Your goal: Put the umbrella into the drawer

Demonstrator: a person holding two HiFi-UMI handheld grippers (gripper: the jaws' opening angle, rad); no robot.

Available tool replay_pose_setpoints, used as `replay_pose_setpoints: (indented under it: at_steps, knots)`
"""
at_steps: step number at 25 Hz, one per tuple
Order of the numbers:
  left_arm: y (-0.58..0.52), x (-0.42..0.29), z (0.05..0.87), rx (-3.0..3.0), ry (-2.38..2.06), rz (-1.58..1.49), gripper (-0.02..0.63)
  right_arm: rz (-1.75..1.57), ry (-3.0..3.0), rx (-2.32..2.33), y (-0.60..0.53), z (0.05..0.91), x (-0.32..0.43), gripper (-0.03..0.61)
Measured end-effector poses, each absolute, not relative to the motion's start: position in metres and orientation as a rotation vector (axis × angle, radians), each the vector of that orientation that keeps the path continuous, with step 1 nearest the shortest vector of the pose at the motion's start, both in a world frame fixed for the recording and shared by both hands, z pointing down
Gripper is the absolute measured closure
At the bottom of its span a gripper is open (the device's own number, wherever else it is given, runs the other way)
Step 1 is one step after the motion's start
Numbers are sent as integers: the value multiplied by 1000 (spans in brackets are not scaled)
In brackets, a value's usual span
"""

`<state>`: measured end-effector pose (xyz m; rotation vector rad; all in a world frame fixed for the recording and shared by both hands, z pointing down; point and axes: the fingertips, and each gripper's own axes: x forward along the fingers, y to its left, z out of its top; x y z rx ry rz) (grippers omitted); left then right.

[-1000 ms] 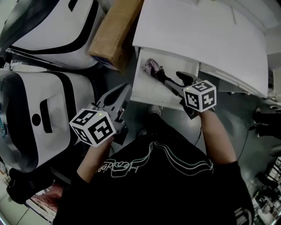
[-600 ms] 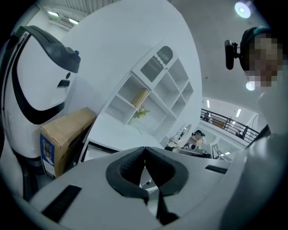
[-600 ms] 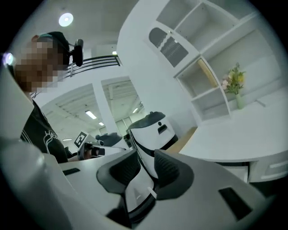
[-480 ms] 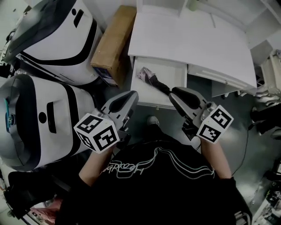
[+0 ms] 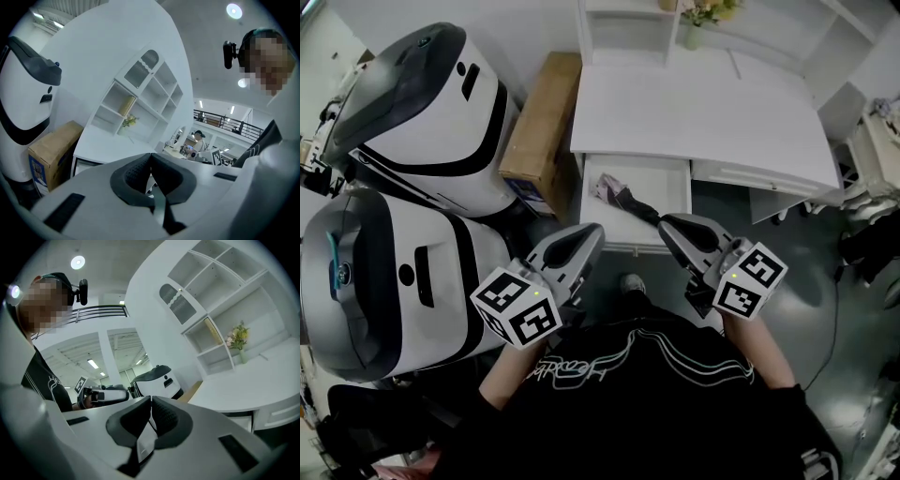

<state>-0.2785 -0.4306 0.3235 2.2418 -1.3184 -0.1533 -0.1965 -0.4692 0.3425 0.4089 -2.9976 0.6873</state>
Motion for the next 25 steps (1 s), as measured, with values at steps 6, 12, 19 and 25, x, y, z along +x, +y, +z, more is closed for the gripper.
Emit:
replay_pose_setpoints:
  at_steps: [6,12,19,25]
  knots:
    - [-440,-273,330,2242,-1310,-145,594,695,-2982,396,-475,349,-196,534]
    - [-449,-269,335,2232,-1307,-148,594,665,-2974,401,-485,352,-195,534]
    - [-461,-262,336,2233,-1299,-123,594,677,-2964,397,-493,355,-190,534]
    - [-475,-258,342,2229,-1292,-127,594,677,-2951,398,-501,361,-186,534]
